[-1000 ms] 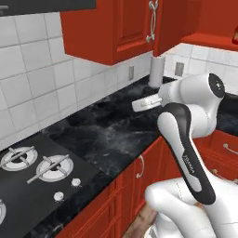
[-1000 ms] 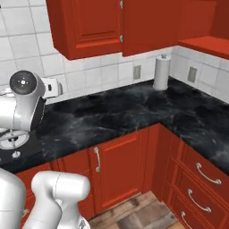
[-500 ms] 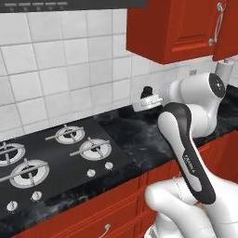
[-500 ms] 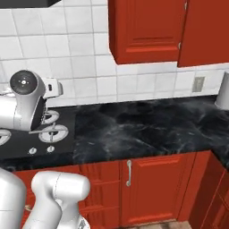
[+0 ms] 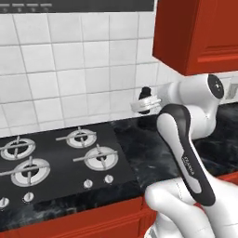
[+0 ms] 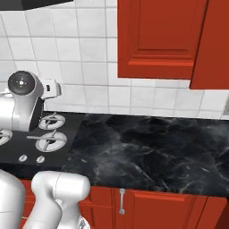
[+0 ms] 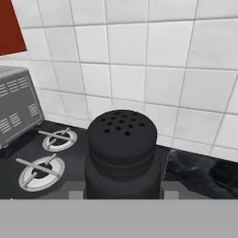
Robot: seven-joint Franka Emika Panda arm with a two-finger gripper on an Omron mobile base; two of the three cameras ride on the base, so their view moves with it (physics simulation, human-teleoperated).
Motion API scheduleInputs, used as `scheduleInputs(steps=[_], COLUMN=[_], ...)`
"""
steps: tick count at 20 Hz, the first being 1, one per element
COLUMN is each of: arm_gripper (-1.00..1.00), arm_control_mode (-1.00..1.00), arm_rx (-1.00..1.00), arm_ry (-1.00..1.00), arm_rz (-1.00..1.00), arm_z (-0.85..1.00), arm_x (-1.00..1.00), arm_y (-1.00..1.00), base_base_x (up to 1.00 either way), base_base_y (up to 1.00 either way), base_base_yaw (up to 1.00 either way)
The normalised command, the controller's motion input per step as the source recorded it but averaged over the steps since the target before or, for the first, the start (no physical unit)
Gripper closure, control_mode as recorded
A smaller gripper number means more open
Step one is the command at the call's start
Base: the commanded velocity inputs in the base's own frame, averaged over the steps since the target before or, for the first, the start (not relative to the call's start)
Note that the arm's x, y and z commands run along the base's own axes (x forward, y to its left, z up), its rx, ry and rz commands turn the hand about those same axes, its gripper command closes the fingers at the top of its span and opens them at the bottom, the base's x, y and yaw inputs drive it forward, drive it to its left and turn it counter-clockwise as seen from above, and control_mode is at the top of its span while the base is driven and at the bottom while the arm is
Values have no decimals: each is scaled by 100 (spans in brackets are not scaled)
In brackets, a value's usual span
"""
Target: Collect the paprika, ketchup, and shaker from the cabinet and place them next to the stove.
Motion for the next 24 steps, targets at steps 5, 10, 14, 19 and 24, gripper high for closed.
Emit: scheduleInputs(steps=[5, 10, 14, 19, 24], arm_gripper=[100, 100, 100, 100, 100], arm_control_mode=[-100, -100, -100, -100, -100], arm_rx=[1, 0, 0, -4, -11], arm_ry=[0, 0, 0, 1, 5], arm_rz=[16, 31, 29, 16, 2], arm_z=[-31, -84, -85, -74, -53], arm_x=[37, 59, 62, 33, 54], arm_y=[-15, -39, -43, -30, -4], base_base_x=[29, 0, 0, 0, 0], base_base_y=[-16, 0, 0, 0, 0], base_base_yaw=[11, 0, 0, 0, 0])
